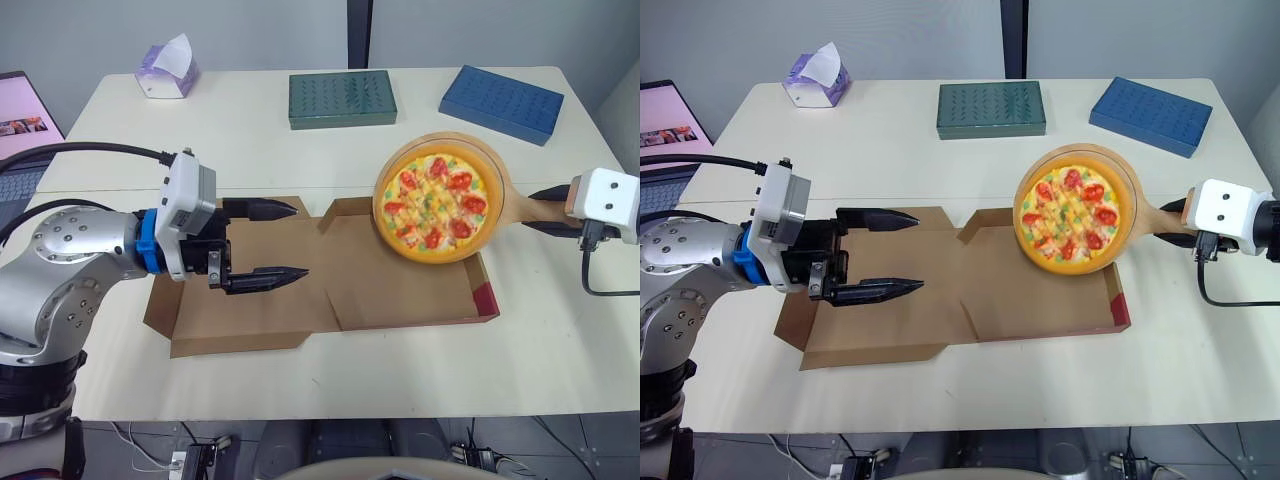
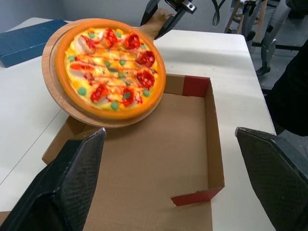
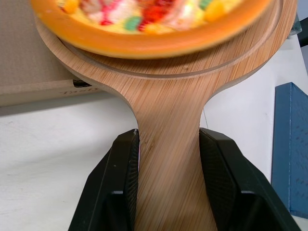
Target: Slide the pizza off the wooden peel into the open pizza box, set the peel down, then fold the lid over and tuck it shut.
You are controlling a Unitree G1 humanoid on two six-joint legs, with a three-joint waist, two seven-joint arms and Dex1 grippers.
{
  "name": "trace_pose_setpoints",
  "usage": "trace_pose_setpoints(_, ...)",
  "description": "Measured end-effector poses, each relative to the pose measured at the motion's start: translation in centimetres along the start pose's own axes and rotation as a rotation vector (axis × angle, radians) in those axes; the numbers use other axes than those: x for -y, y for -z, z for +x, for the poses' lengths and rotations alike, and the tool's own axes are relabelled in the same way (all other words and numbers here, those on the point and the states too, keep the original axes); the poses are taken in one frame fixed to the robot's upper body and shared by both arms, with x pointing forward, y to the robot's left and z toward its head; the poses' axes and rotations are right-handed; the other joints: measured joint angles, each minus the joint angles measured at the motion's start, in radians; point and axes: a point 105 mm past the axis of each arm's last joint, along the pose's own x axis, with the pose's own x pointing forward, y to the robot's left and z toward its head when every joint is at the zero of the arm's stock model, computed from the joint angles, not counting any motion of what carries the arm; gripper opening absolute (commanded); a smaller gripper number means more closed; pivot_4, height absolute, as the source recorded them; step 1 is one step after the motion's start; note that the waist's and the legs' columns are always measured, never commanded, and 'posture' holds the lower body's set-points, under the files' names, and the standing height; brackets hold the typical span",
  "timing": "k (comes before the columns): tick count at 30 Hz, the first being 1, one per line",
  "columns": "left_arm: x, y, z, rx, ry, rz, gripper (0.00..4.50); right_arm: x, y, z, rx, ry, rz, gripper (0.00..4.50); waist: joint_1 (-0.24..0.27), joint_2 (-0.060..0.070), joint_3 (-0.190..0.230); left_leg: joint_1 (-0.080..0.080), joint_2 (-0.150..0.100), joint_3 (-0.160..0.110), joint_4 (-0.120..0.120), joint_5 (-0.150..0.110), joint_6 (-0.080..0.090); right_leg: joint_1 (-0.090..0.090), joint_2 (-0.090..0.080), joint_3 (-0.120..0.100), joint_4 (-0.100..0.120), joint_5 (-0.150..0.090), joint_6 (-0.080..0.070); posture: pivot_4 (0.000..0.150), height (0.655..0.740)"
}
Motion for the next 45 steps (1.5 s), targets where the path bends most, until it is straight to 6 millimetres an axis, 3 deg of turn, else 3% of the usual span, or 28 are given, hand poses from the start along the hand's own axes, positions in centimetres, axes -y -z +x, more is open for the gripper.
trace_pose_setpoints(9, 0.0, 0.1, 0.1, -0.001, 0.005, -0.002, 4.5, 0.2, -0.2, -0.1, 0.008, 0.01, -0.013, 1.58, -0.001, 0.0, 0.0, 0.0, 0.0, 0.0, 0.0, 0.0, 0.0, 0.0, 0.0, 0.0, 0.0, 0.0, 0.0, 0.15, 0.74)
trace_pose_setpoints(12, 0.0, 0.1, 0.1, -0.003, 0.003, -0.001, 4.5, 1.1, -0.6, -0.4, 0.013, 0.042, -0.041, 1.58, -0.001, 0.0, 0.0, 0.0, 0.0, 0.001, 0.001, 0.0, 0.0, 0.0, 0.0, 0.001, 0.001, 0.0, 0.0, 0.15, 0.74)
trace_pose_setpoints(16, 0.0, 0.3, 0.3, -0.004, 0.013, -0.007, 4.5, 3.0, -1.0, -1.9, 0.008, 0.112, -0.048, 1.58, -0.001, 0.0, 0.0, 0.0, 0.0, 0.001, 0.001, 0.0, 0.0, 0.0, 0.0, 0.001, 0.001, 0.0, 0.0, 0.15, 0.74)
trace_pose_setpoints(21, -0.1, 0.2, 0.4, 0.003, 0.02, -0.001, 4.5, 3.8, -1.2, -3.1, 0.01, 0.155, -0.035, 1.58, -0.001, 0.0, 0.0, 0.0, 0.0, 0.001, 0.001, 0.0, 0.0, 0.0, 0.0, 0.001, 0.001, 0.0, 0.0, 0.15, 0.74)
trace_pose_setpoints(31, -0.3, 0.2, 0.6, 0.013, 0.031, 0.002, 4.5, 5.3, 0.9, -5.9, -0.056, 0.265, 0.019, 1.58, -0.001, 0.0, 0.0, 0.001, 0.0, 0.002, 0.001, 0.0, 0.001, 0.0, 0.0, 0.002, 0.002, 0.0, 0.0, 0.15, 0.74)
trace_pose_setpoints(38, 0.4, 0.3, 0.7, 0.011, 0.088, -0.002, 4.5, 2.6, 4.4, -7.6, -0.11, 0.284, 0.251, 1.58, 0.001, 0.0, 0.0, 0.001, -0.001, 0.003, 0.004, -0.001, 0.001, 0.0, 0.0, 0.003, 0.006, 0.0, 0.0, 0.15, 0.74)
trace_pose_setpoints(45, 1.0, 0.6, 0.6, 0.007, 0.132, -0.003, 4.5, -2.1, 7.8, -8.5, -0.113, 0.324, 0.58, 1.58, 0.001, 0.0, -0.001, 0.002, -0.001, 0.004, 0.006, -0.002, 0.004, 0.001, 0.0, 0.004, 0.007, 0.0, 0.0, 0.15, 0.74)
